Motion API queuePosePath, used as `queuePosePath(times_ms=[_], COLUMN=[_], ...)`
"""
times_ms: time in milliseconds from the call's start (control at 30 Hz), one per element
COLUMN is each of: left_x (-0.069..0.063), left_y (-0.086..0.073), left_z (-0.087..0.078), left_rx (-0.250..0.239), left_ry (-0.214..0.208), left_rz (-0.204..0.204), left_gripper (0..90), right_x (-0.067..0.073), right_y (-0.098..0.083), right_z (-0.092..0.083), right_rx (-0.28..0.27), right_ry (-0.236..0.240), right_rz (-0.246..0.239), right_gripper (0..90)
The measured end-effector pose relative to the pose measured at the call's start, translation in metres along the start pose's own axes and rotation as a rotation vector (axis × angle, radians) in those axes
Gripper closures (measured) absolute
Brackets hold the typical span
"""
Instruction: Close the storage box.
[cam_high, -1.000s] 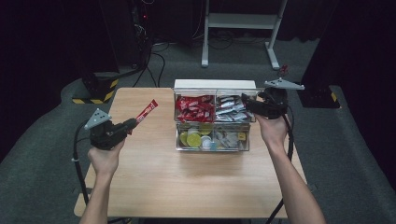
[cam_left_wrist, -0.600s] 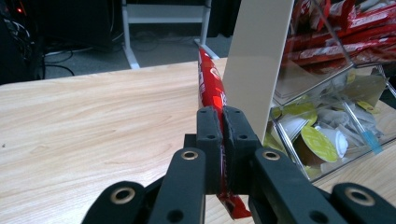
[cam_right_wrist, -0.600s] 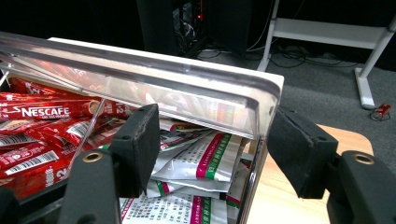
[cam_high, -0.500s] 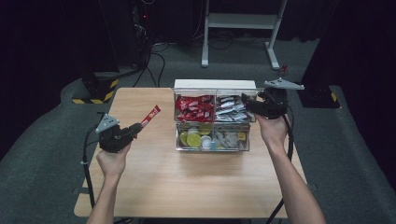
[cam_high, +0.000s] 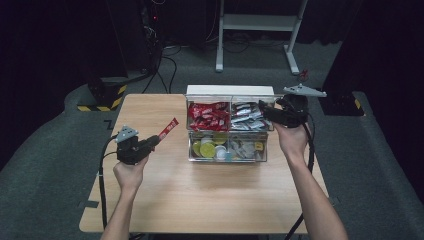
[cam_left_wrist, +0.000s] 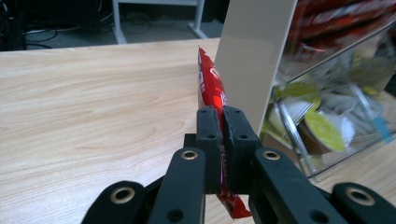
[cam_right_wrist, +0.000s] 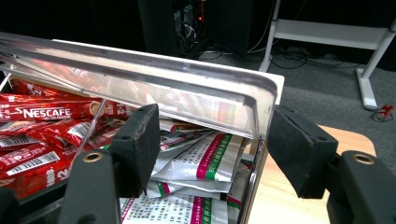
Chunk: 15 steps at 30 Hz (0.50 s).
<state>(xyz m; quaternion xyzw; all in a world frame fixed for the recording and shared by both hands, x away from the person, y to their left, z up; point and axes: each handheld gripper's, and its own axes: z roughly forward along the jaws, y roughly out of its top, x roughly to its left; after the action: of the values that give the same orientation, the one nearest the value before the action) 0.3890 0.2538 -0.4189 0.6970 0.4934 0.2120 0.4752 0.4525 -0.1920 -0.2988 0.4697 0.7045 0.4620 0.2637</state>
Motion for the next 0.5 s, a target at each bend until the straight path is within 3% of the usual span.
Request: queuePosePath(times_ms=[500], left_x=[0.001], left_y=[-0.02], left_z=[0.022], left_rx=[0.041], left_ry=[0.013], left_rz=[-0.021], left_gripper=[86.4], right_x=[-0.001], right_y=[0.0], right_z=[0.0], right_rx=[0.002], right_ry=[0.003], right_rz=[0.004], right_gripper=[35.5])
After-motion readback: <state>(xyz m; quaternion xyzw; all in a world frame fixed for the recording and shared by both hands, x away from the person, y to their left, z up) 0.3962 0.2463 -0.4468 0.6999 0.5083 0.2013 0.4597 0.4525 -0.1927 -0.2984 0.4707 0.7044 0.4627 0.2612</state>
